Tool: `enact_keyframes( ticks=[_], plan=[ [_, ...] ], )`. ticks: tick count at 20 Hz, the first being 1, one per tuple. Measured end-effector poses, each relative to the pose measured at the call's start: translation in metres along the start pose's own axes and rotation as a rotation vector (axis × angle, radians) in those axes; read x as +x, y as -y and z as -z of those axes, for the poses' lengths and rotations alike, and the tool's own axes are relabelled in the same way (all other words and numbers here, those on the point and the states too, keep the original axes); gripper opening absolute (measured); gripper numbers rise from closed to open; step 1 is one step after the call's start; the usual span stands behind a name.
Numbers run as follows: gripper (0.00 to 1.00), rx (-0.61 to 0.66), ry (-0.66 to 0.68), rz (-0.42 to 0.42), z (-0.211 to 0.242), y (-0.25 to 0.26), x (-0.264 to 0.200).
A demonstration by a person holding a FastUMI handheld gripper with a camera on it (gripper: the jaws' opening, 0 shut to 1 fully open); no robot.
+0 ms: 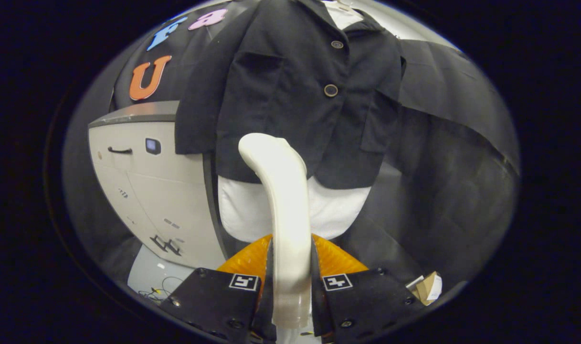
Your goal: Iron the clothes twice with a garment steamer, once on the left side and once on the right side.
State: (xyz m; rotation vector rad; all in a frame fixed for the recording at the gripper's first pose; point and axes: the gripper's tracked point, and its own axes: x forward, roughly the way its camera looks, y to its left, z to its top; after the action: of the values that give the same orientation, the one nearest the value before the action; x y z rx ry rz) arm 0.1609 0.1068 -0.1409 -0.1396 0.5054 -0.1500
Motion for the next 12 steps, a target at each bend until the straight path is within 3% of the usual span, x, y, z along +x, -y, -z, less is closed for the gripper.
enact_keyframes(
  ticks=[6, 12],
  plan=[
    [0.35, 0.031, 0.022, -0.003, -0.008, 0.006, -0.010],
    [0.35, 0.136, 0.161, 0.024, -0.081, 0.068, -0.057]
  ],
)
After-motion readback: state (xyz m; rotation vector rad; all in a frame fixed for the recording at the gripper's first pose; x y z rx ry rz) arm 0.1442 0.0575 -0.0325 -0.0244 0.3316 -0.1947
